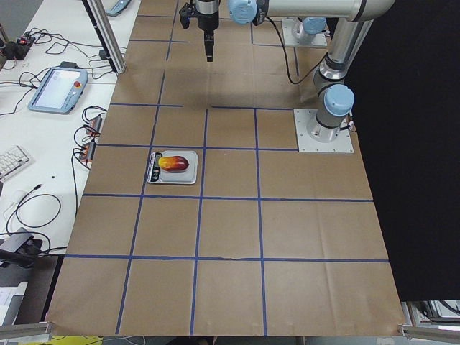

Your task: Weigh mango

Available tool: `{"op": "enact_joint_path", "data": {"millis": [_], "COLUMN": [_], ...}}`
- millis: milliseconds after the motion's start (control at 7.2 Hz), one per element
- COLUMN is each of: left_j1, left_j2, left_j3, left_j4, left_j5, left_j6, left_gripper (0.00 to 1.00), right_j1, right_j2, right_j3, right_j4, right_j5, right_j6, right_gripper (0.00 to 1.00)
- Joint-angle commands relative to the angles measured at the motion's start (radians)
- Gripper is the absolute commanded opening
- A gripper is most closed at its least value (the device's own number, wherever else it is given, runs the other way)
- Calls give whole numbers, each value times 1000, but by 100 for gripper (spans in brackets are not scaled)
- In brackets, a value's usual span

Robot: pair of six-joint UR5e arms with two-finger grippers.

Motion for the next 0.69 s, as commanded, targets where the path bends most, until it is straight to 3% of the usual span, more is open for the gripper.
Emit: {"op": "enact_joint_path", "data": {"millis": [0, 556], "left_j1": [0, 0], "left_j2": [0, 11], "left_j3": [-1, -2], "left_j4": [0, -8], "left_j5": [-3, -4], "left_j6": [-1, 9], "left_gripper": [100, 100], "right_j1": [0, 0], "right_j2": [0, 0], "right_j3": [0, 0], "right_j4": [0, 0], "right_j5": [0, 0], "right_j6": [0, 0], "right_gripper": [100, 100]}}
